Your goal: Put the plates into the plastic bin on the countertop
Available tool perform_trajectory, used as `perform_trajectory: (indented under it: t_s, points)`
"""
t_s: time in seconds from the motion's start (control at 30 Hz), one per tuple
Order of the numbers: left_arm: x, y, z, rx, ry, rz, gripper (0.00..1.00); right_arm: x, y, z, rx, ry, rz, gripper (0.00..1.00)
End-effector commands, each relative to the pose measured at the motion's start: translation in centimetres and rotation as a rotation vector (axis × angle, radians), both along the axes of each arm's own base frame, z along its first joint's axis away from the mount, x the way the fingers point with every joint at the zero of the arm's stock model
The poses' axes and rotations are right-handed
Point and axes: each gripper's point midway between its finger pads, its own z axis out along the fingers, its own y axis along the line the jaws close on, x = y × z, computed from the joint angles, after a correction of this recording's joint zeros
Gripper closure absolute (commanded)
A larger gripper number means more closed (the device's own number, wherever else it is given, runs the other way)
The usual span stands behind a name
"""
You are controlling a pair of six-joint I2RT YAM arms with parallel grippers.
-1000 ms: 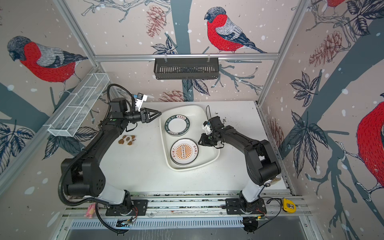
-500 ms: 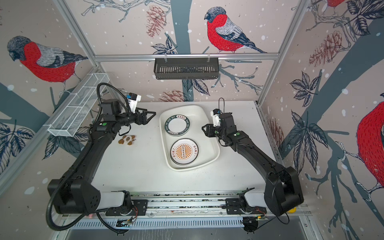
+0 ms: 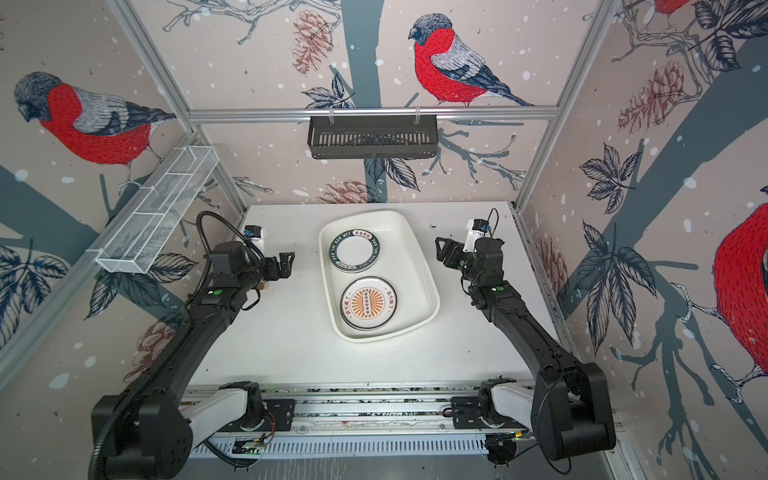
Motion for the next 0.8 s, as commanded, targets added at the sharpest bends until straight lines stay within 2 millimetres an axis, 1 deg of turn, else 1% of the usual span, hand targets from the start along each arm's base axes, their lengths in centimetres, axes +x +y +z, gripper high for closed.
perform_trajectory:
  t_s: [0.0, 0.03, 0.07, 0.2, 0.27, 0.37, 0.47, 0.5, 0.57, 0.7, 0.77]
  points:
    - [0.5, 1.6, 1.4, 0.024, -0.154, 0.087, 0.03, 0.9, -1.2, 0.7, 0.005, -0.05, -0.03, 0.14]
    - [0.2, 1.6, 1.1, 0.02, -0.183, 0.086, 0.03, 1.1, -1.7, 0.3, 0.003, -0.045, -0.044, 0.08]
    - [-0.1, 1.5, 0.7, 0.015, -0.206, 0.083, 0.03, 1.2, -2.2, 0.0, 0.001, -0.047, -0.047, 0.0]
    - [-0.6, 1.4, -1.3, 0.016, -0.218, 0.08, 0.02, 1.4, -3.6, -0.7, -0.031, -0.067, -0.078, 0.0]
    - [-0.6, 1.3, -2.3, 0.02, -0.22, 0.067, 0.02, 1.5, -4.8, -1.2, -0.059, -0.077, -0.123, 0.0]
    - [-0.5, 1.1, -3.2, 0.037, -0.256, 0.047, 0.03, 1.5, -6.5, -1.8, -0.107, -0.09, -0.181, 0.0]
    - [-0.4, 1.2, -4.0, 0.044, -0.287, 0.043, 0.02, 1.3, -7.6, -2.7, -0.187, -0.09, -0.21, 0.0]
    - [-0.4, 1.3, -4.3, 0.04, -0.294, 0.048, 0.03, 1.3, -8.0, -3.0, -0.213, -0.085, -0.222, 0.0]
    - [-0.2, 1.8, -4.6, 0.028, -0.32, 0.066, 0.03, 1.0, -9.4, -3.6, -0.274, -0.077, -0.281, 0.0]
    - [-0.1, 2.7, -5.0, 0.029, -0.382, 0.102, 0.02, 0.2, -11.5, -4.5, -0.362, -0.096, -0.373, 0.0]
    - [0.0, 3.5, -5.0, -0.003, -0.4, 0.127, 0.02, -0.3, -12.7, -5.2, -0.39, -0.112, -0.434, 0.0]
